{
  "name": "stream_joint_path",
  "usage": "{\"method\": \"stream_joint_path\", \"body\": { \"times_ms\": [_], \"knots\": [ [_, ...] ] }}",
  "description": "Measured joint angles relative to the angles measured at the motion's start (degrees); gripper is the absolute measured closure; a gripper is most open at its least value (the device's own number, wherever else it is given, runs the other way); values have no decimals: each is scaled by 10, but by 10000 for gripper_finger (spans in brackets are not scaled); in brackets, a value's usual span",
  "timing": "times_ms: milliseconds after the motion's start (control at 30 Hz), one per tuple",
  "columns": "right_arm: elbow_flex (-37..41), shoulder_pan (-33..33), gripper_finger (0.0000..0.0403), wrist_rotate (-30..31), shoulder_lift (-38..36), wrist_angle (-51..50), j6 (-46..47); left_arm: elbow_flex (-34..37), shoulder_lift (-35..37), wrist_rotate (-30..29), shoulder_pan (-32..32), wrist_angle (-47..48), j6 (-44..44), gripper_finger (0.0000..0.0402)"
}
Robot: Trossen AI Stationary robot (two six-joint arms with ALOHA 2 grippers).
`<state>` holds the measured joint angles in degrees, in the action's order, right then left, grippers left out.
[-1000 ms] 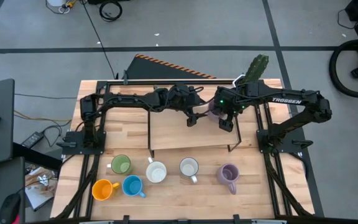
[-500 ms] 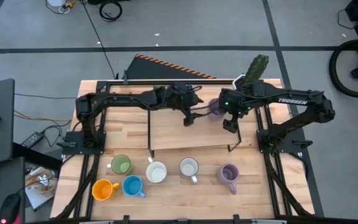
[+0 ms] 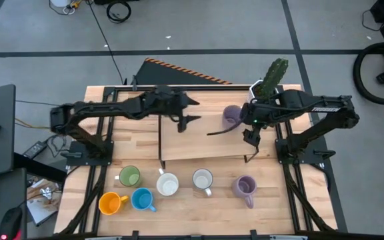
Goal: Place coffee mugs
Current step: Put the top purple mug on the shelf
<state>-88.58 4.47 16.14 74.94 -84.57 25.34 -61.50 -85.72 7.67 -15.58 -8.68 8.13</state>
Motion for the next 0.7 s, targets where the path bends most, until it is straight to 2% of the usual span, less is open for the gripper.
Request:
{"method": "stream_joint_path", "body": {
  "times_ms": [100,200,400,533,700],
  "knots": [
    [-32,8,25,39,8,0,-4,57,57,1,5,-40,-14,122],
    [-58,15,25,45,12,6,-13,118,111,2,15,-65,-19,123],
    [-88,30,25,100,18,45,-61,190,217,-24,27,-50,-22,123],
    [-90,22,25,106,18,101,-114,205,252,-57,22,-21,-44,123],
    [-90,2,25,98,18,184,-180,242,264,-64,34,-11,-46,123]
  ]
}}
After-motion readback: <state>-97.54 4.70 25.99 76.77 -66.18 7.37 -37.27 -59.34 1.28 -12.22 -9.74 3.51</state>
